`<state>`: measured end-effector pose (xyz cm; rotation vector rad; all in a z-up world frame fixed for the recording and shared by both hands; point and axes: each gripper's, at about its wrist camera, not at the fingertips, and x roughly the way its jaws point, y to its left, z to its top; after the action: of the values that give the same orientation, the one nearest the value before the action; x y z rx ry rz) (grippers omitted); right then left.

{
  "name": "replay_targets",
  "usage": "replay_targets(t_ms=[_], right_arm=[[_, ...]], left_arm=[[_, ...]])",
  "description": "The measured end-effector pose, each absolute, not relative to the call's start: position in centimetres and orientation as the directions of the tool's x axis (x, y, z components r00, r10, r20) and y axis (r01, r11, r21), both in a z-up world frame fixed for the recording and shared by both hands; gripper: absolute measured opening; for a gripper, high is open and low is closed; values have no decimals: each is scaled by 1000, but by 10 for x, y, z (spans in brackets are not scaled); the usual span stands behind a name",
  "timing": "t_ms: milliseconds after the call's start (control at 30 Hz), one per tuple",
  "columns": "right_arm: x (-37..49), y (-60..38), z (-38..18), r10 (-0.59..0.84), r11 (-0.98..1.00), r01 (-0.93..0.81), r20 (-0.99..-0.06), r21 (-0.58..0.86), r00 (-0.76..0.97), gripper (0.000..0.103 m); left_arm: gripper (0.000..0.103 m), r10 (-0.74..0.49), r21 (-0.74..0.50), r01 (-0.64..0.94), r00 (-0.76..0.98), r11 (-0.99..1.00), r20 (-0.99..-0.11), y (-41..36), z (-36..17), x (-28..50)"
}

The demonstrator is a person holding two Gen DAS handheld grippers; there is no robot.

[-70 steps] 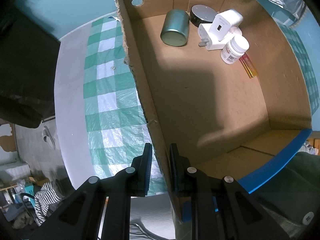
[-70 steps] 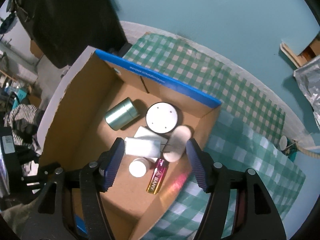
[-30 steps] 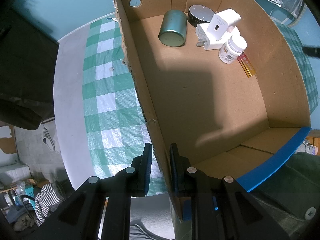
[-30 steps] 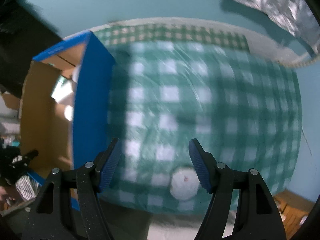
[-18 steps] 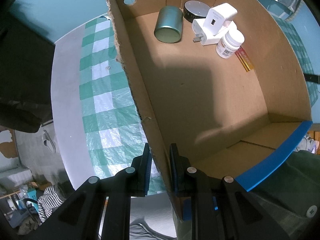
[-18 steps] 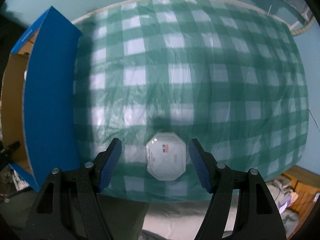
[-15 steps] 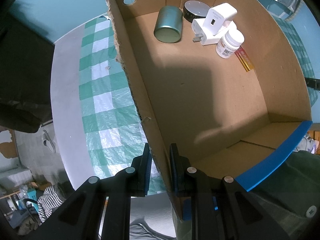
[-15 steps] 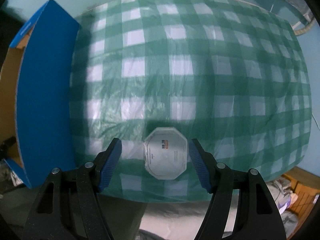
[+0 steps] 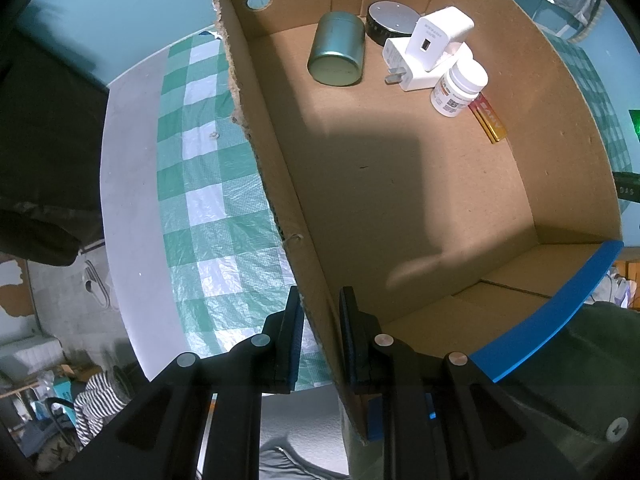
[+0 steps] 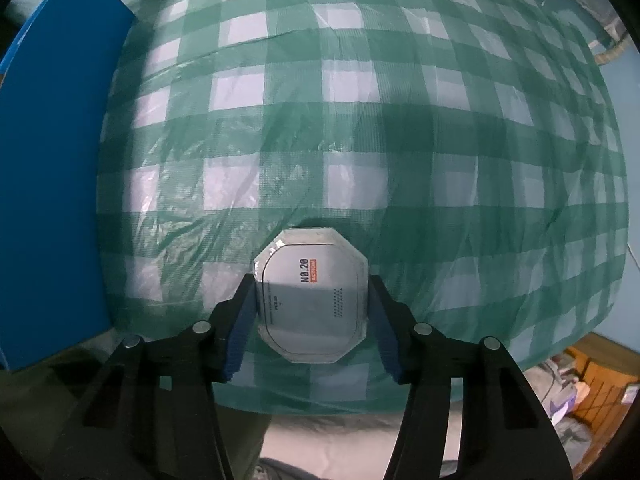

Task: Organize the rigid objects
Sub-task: 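Grasp the octagonal white case with the right tool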

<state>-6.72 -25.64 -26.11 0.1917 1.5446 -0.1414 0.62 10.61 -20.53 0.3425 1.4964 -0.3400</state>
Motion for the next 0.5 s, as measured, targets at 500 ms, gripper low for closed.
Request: replay_targets(t_ms=[500], right_arm=[[-57, -241, -252, 29, 985, 171, -999, 34, 32, 53]], left_arm=[[19, -9, 10, 428, 43, 904, -999, 109, -207, 7]])
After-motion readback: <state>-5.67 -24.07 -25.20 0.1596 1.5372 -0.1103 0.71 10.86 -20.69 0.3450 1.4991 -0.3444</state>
